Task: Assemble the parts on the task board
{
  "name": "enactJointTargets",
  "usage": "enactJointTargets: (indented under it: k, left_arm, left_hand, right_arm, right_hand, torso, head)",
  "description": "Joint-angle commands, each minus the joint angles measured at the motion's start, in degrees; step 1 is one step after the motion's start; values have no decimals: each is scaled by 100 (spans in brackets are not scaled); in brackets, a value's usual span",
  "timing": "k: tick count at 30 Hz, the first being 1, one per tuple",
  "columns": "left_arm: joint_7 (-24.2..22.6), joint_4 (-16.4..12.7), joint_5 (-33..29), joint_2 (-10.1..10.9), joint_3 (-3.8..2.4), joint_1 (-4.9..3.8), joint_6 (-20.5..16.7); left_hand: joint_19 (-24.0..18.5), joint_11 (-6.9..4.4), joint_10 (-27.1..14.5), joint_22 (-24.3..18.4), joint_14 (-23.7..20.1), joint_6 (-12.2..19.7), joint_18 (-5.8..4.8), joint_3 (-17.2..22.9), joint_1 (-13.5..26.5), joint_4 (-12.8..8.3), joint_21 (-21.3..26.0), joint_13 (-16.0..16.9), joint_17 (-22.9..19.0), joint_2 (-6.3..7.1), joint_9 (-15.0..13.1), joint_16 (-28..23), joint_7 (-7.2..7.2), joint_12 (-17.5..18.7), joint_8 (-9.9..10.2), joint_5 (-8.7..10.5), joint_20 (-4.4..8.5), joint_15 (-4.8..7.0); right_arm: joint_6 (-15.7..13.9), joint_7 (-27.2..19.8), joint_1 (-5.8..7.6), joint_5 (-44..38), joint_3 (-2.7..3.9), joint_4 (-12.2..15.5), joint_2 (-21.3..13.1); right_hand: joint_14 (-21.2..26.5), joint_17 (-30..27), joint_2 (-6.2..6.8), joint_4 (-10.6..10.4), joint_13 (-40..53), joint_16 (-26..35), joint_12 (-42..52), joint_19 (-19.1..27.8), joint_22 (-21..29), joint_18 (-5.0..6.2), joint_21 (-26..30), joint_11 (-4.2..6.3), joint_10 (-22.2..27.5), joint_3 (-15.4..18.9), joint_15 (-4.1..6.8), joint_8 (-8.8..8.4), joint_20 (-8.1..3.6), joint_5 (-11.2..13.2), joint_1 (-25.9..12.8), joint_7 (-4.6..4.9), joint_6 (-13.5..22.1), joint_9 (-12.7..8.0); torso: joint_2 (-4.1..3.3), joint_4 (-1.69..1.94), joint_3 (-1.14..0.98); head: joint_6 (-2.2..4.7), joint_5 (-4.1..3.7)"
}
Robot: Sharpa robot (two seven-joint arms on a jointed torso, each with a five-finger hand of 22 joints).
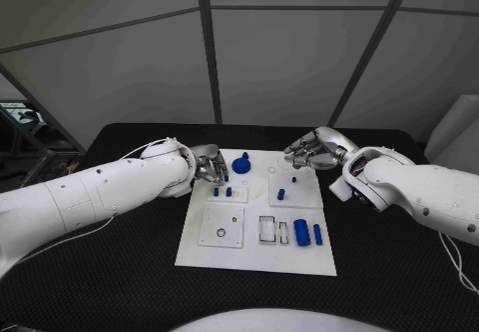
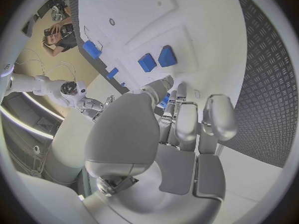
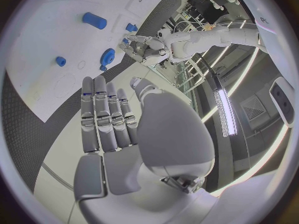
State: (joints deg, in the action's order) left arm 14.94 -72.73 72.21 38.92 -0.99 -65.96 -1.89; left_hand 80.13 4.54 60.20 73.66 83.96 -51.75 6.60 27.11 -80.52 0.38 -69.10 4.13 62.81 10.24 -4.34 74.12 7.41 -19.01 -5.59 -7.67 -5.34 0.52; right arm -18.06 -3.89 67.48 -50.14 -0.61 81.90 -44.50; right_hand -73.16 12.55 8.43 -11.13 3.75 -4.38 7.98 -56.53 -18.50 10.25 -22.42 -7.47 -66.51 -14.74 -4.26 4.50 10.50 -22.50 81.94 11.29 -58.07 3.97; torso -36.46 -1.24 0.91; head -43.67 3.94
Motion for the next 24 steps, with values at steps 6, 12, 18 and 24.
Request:
enactJointTargets:
  k: [6,12,18,24]
  left_arm:
    - [-148,-30,-63,155,-3,1,-281]
    - [-754,-90,-893,395,-71,6,-812]
    - [-1515,-145,-2388,660,-101,6,-1142]
    - [-2127,-311,-3876,923,-107,6,-1412]
  left_hand:
    - [-26,14,-12,-8,48,-131,-136,63,6,-90,55,21,-7,-33,-8,56,115,-2,-45,21,-26,-47]
    - [-115,35,10,-136,28,-294,-94,100,8,-138,241,30,-79,-12,-18,47,140,-15,-132,7,-39,-65]
    - [-1615,208,-372,-1793,-1405,-415,378,363,-59,-305,2657,-27,-2938,-24,25,-2139,277,117,-188,-44,-131,-177]
    - [-1835,222,-381,-1905,-1531,-431,394,355,-1,-344,2875,-21,-3256,-60,42,-2468,305,54,-199,-37,-148,-193]
  right_arm:
    - [100,375,9,-1639,4,-233,-60]
    - [339,660,8,-2852,4,-302,-52]
    - [469,1017,6,-3706,4,-310,23]
    - [467,1211,-21,-4132,2,-354,146]
  right_hand:
    - [-1354,560,-37,446,40,-986,163,-946,-618,32,-1043,313,-460,-114,456,162,-473,288,321,-244,-416,29]
    - [-1316,1520,-15,574,46,-2776,-12,-1297,-2103,-126,-2626,420,-577,-290,545,107,-622,366,241,-343,-620,15]
    - [-1313,2057,104,548,6,-3472,-221,-1469,-2966,-249,-3417,349,-317,-347,519,-1,-576,595,115,-328,-551,-1]
    - [-1268,2592,173,544,-2,-4100,-322,-1521,-3460,-300,-3878,294,-103,-422,473,-75,-527,691,66,-296,-453,-5]
  torso:
    - [2,-7,4]
    - [4,-7,-4]
    - [-1,-5,-2]
    - [-4,-2,7]
  head:
    - [26,-77]
    - [45,-181]
    - [88,-245]
    - [102,-314]
